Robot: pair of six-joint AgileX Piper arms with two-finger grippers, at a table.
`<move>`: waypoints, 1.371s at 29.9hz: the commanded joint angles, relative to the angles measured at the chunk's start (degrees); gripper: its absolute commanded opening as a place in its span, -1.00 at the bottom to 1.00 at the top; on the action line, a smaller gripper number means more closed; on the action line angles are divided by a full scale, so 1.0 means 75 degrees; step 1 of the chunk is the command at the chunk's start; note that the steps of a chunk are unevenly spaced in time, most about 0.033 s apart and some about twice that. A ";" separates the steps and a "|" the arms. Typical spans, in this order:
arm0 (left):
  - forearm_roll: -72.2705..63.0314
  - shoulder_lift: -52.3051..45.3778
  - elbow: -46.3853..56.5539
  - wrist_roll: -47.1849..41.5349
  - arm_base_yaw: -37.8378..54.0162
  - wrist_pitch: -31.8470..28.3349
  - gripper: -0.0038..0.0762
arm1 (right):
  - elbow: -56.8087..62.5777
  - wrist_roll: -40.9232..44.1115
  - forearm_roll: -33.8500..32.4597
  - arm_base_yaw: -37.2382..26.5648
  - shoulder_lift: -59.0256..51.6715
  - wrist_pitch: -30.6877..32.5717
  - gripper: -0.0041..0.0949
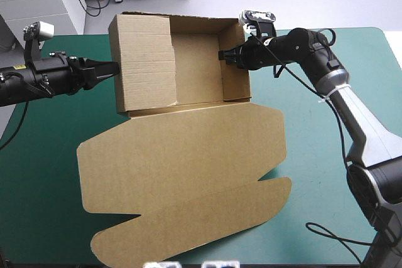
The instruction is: Fold the box
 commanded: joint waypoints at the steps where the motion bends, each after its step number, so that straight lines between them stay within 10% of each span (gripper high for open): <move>1: -0.0511 -0.0218 -0.0203 -0.0014 -0.0044 0.0352 -0.11 | -0.0224 0.0102 0.0371 0.0032 -0.0365 -0.0524 -0.95; 41: 0.2482 -0.0218 -0.0203 -0.1293 -0.0232 0.0264 0.19 | -0.0224 0.1087 -0.1560 0.1645 -0.0304 -0.1491 -0.92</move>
